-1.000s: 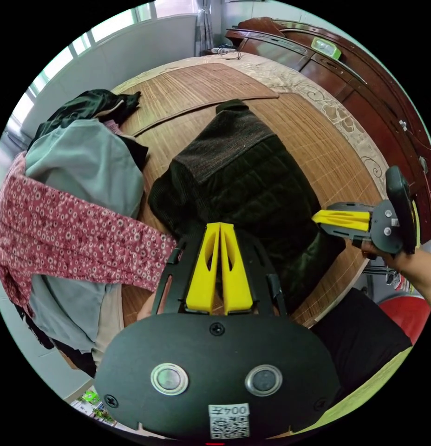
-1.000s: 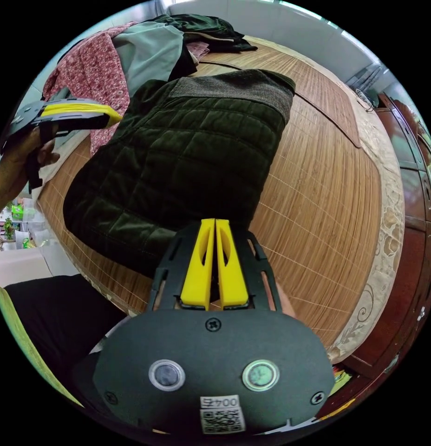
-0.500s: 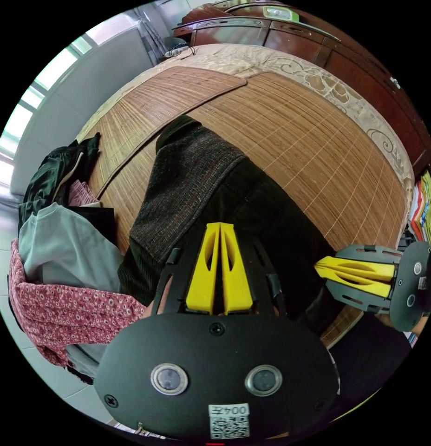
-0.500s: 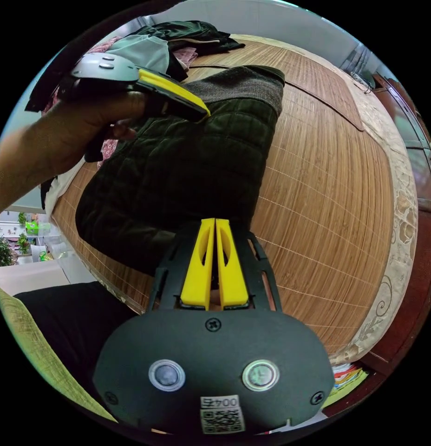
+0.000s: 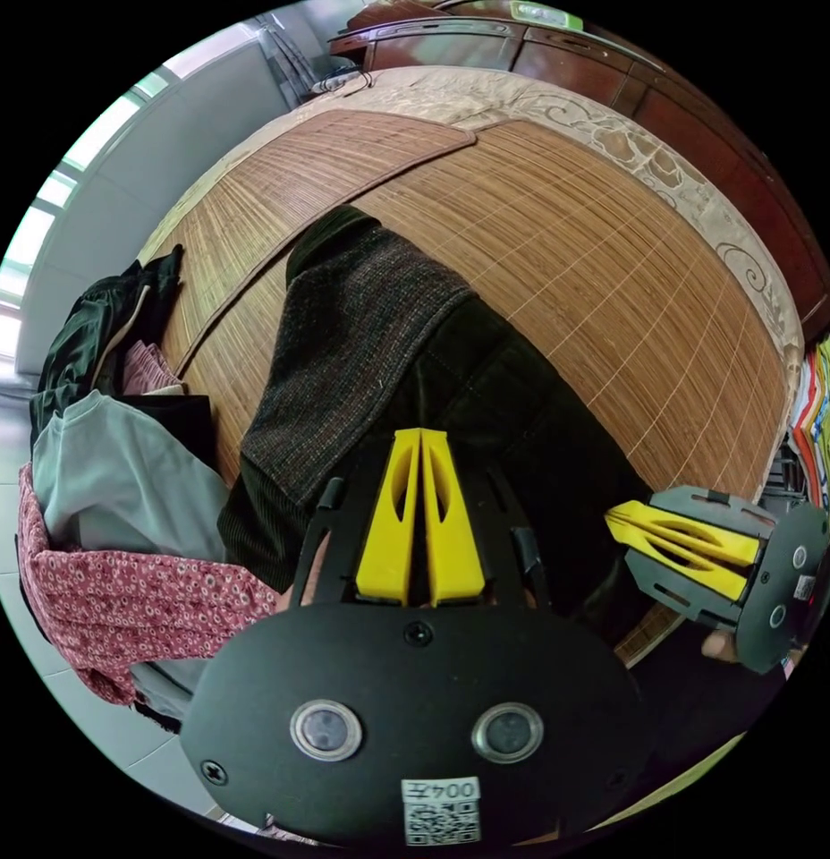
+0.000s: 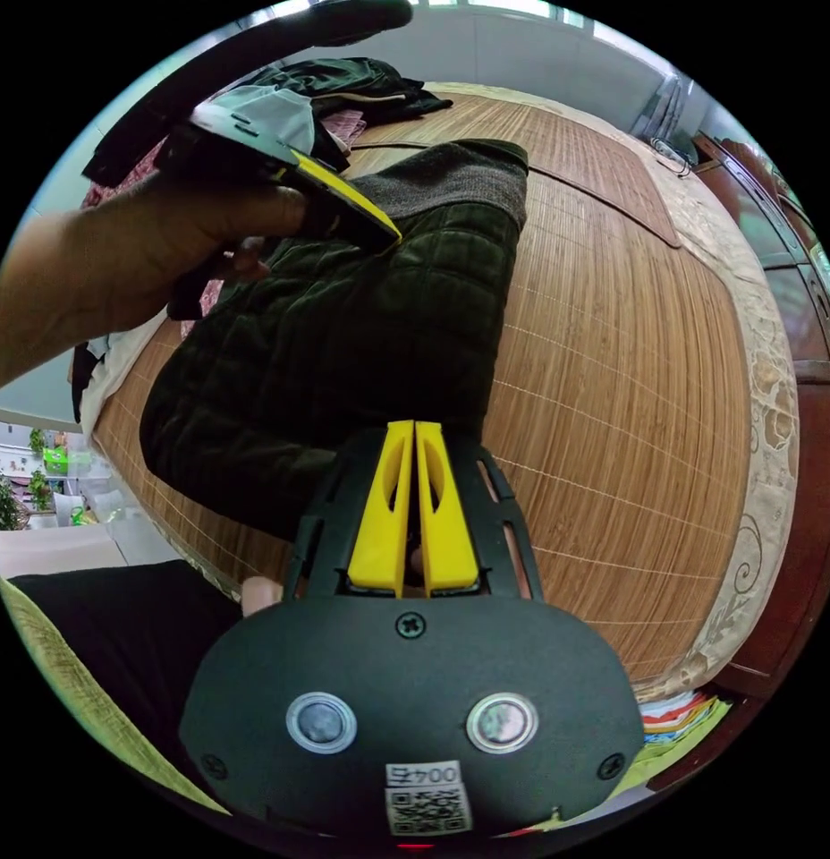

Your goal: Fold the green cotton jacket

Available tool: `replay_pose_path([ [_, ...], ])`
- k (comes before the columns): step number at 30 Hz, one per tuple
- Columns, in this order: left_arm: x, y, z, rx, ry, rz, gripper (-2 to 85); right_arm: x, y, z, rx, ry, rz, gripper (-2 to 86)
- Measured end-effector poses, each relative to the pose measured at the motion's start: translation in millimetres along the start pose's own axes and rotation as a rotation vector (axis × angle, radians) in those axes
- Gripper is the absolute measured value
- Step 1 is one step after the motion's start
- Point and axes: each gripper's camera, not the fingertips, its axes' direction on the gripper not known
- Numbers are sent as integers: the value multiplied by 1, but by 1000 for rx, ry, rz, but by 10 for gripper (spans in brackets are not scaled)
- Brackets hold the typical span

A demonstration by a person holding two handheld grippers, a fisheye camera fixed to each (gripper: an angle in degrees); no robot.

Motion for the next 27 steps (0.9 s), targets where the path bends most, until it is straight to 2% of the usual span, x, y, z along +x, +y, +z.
replay_pose_path([
  [6, 1, -2, 13, -15, -10, 24, 0, 14, -5, -5, -2, -48, -19, -7],
  [9, -10, 2, 6, 12, 25, -33, 0, 18, -8, -10, -1, -50, -51, -7],
  [11, -20, 19, -6, 43, 34, -67, 1, 24, -10, -13, -1, -69, -51, -7],
  [15, -34, 73, -5, -8, -59, -154, 2, 47, -16, -18, -12, -175, -13, -7],
  [20, -51, 146, 45, -89, -69, -291, 2, 63, -30, -23, -52, -233, -18, -8],
  [27, -86, 155, 86, -78, 28, -391, 1, 76, -53, -37, -150, -263, 51, -7],
])
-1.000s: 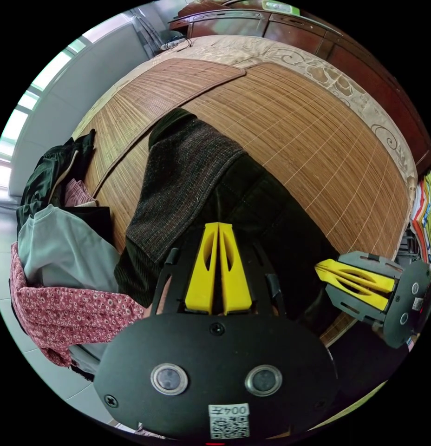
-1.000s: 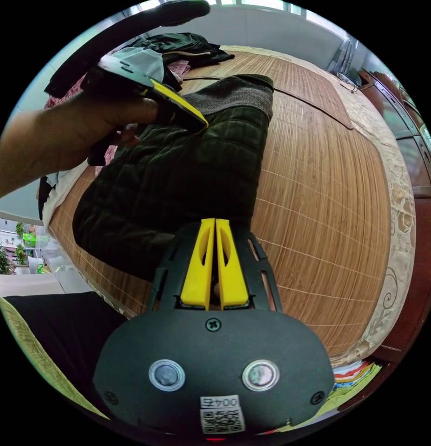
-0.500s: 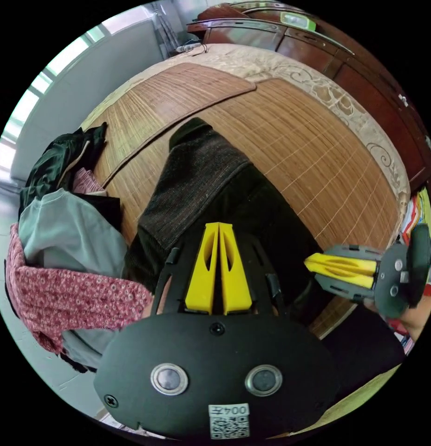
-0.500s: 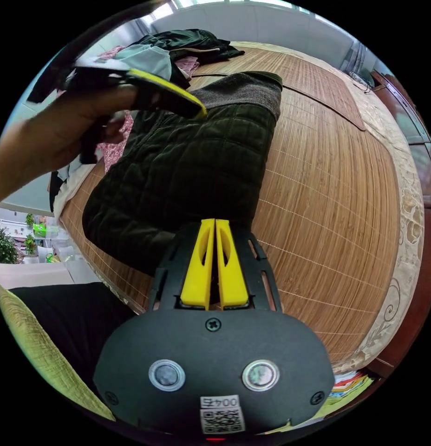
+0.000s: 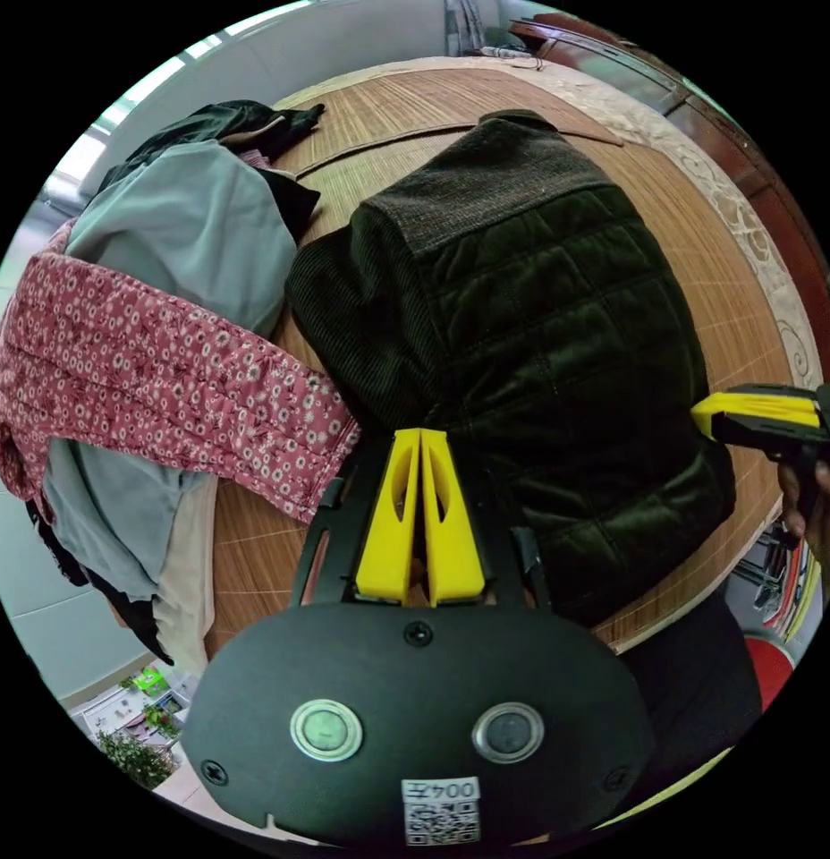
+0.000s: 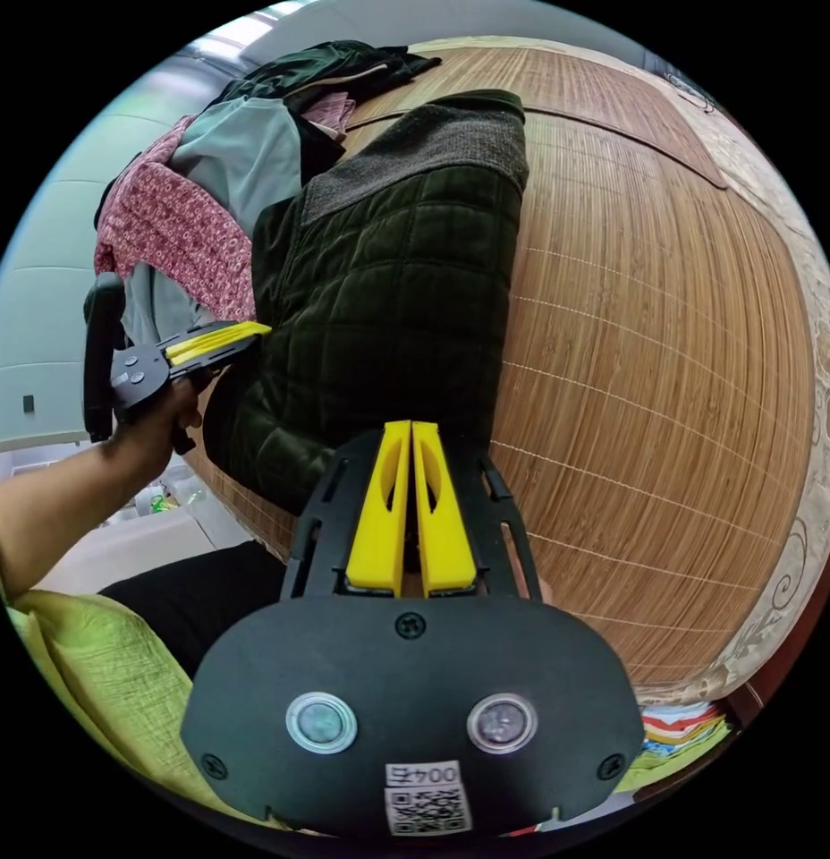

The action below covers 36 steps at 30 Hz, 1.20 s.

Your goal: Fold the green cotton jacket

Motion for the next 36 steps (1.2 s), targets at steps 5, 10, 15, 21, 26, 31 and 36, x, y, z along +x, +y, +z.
replay_pose_path([
  [5, -42, 16, 4, 66, 45, 39, 4, 7, -12, -10, -36, 1, 45, -8],
  [10, -91, 36, 11, 120, 93, 25, 8, 1, -27, -20, -78, 83, 33, -8],
  [15, -156, 57, 54, 58, 287, -127, 19, 4, -29, -32, -68, 114, 10, -8],
  [21, -226, 69, 126, 15, 729, -274, 79, 26, -42, -43, -124, 55, 33, -7],
  [26, -263, 63, 169, 48, 899, -245, 118, 48, -39, -58, -102, -12, 64, -1],
  [31, -297, 53, 205, 43, 1058, -225, 144, 80, -30, -89, -90, -117, 26, 56],
  [36, -321, 44, 232, 70, 1235, -249, 163, 132, -25, -120, -53, -377, 2, 130],
])
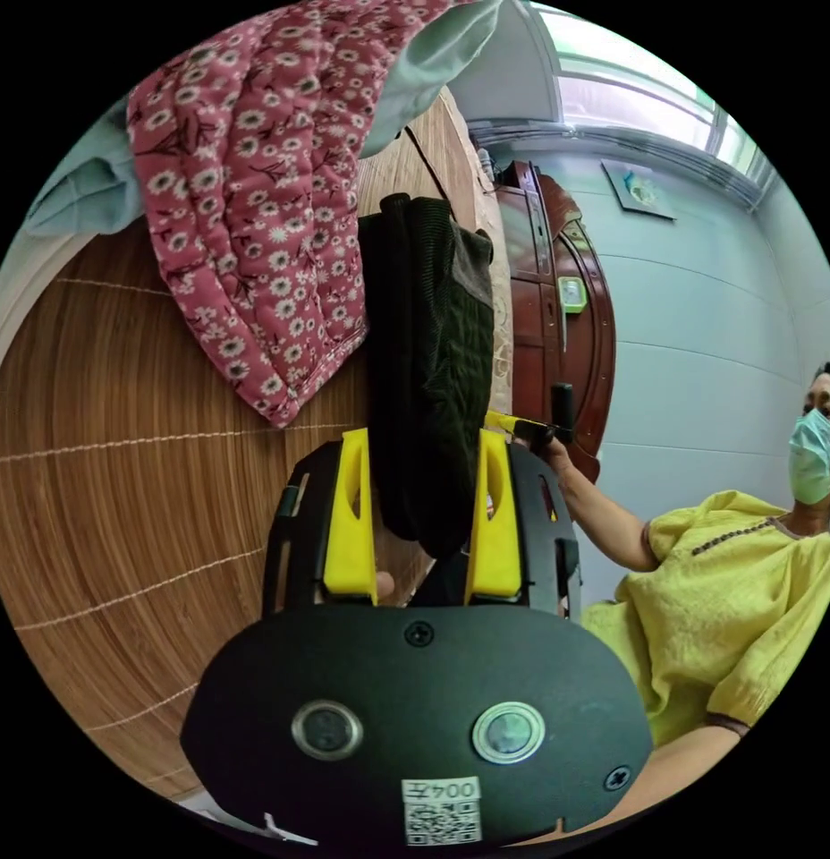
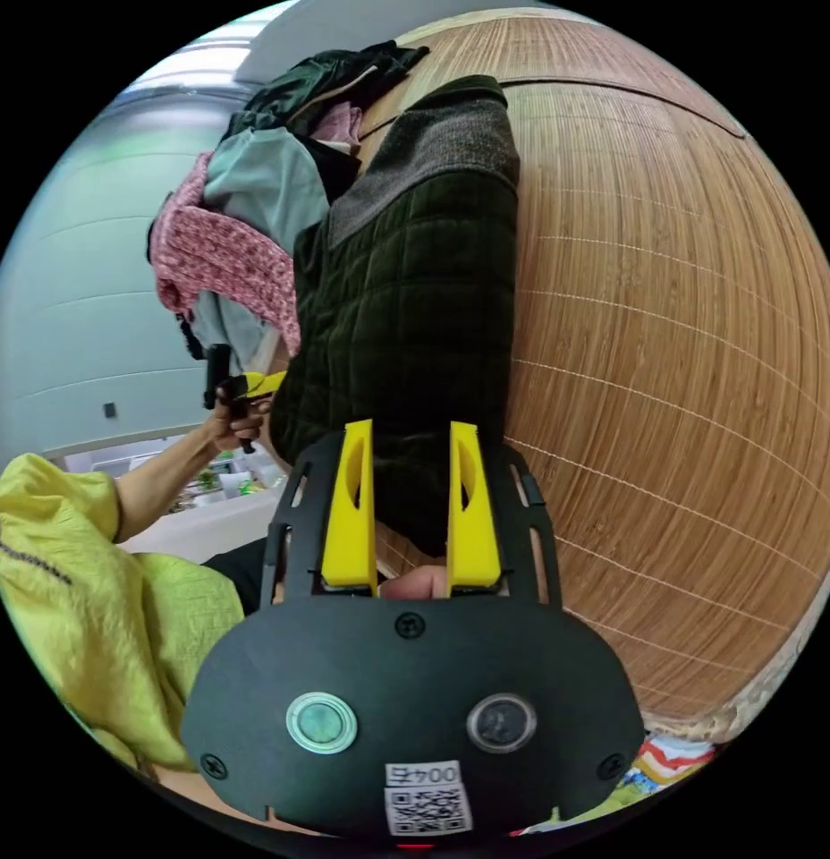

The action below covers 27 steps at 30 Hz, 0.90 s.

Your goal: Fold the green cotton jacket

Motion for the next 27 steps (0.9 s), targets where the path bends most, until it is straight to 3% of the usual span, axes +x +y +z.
replay_pose_path([
  [4, -12, -24, 18, -69, 8, 20, 195, 41, -9, -27, 17, -193, -25, 159],
  [12, -22, -48, 30, -80, -19, 39, 223, 108, -10, -81, 140, -382, -4, 198],
  [18, -20, -78, 49, -39, 39, 47, 231, 138, -26, -70, 53, -447, -1, 209],
  [27, -15, -133, 95, -161, 88, 50, 175, 133, -50, -46, 21, -576, -83, 199],
])
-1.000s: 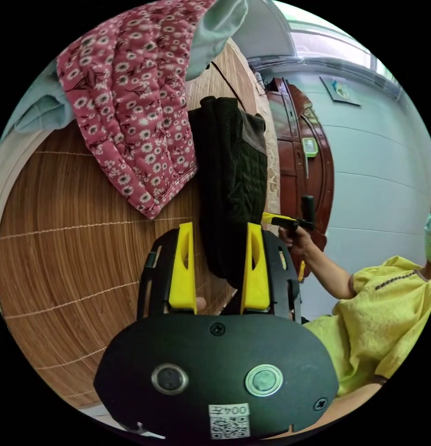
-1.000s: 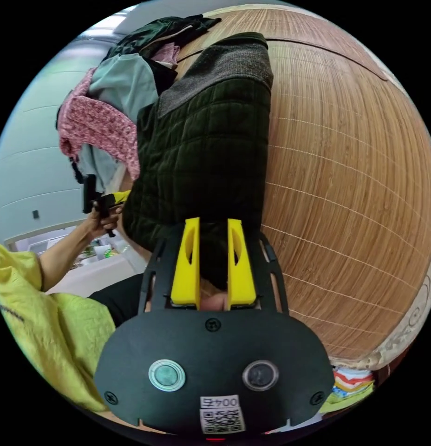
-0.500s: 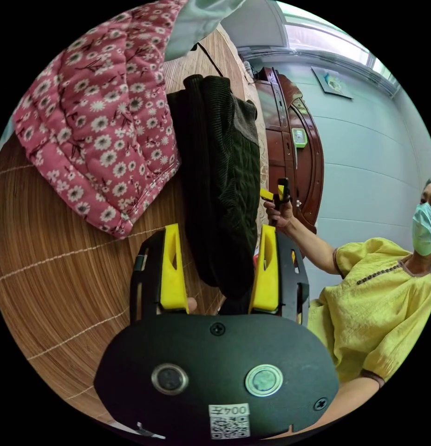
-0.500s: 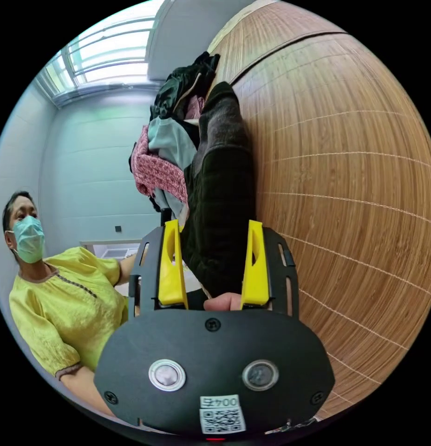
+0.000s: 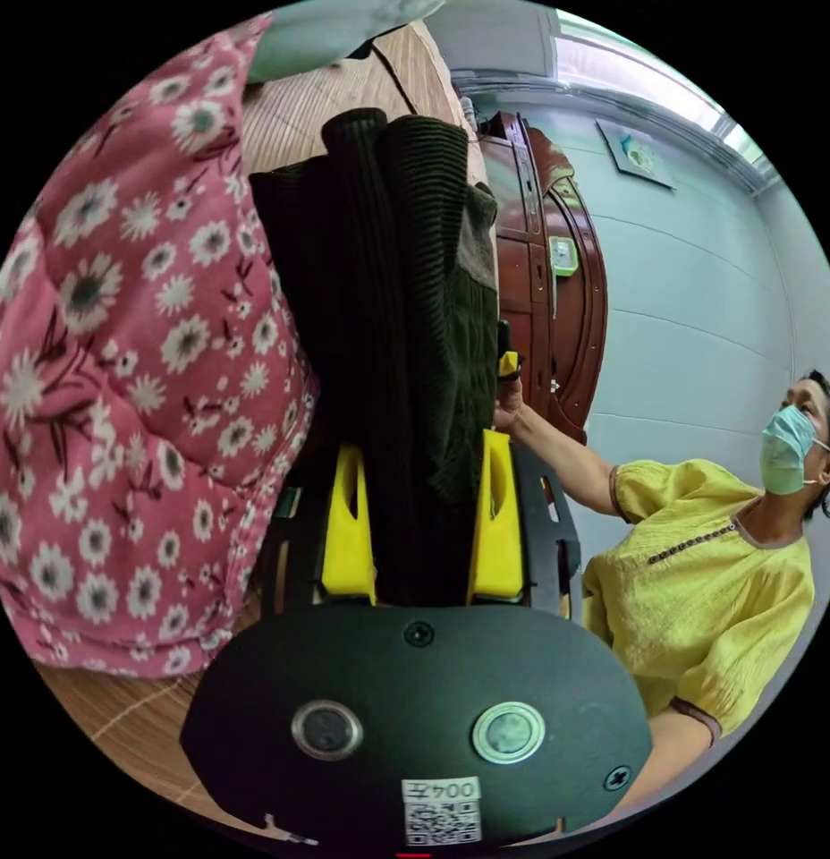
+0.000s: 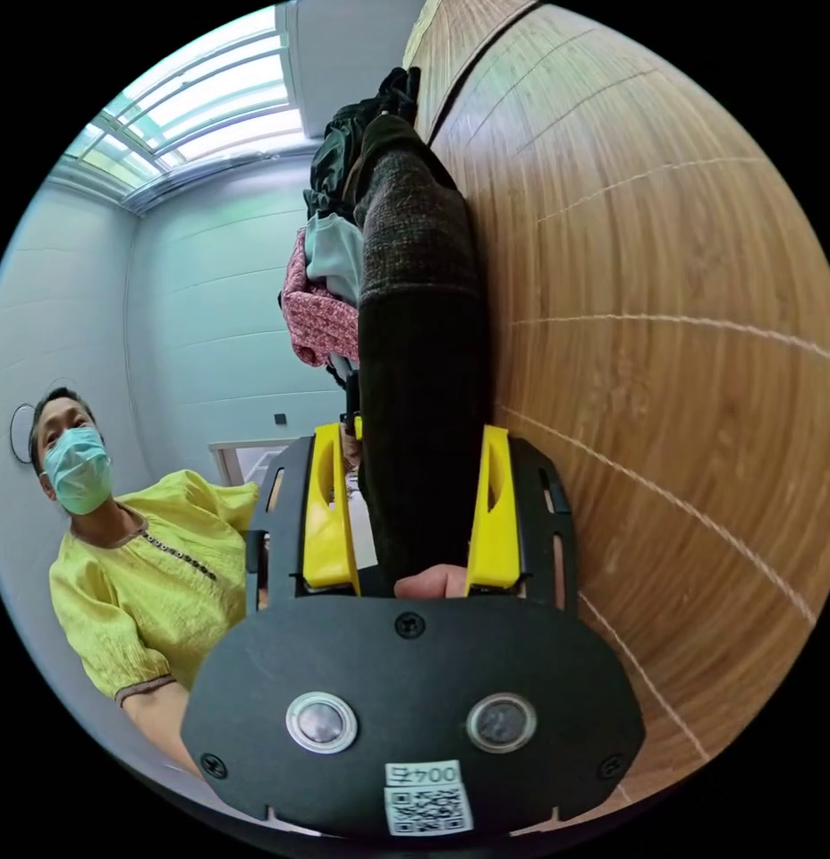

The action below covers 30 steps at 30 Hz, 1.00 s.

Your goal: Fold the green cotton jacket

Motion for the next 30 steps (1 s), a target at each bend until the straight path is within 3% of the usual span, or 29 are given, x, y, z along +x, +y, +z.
replay_pose_path([
  [3, 14, -12, 16, -5, -66, 20, 144, -9, -5, 14, -8, 56, -11, 179],
  [11, 142, -13, 68, 106, -547, 152, 112, -90, 22, 31, 100, 320, -33, 116],
  [18, 235, -74, 120, 178, -561, 272, 112, -166, 32, -39, 224, 402, -125, 116],
  [30, 370, -308, 278, 248, -540, 484, 112, -216, -48, -242, 401, 671, -186, 116],
])
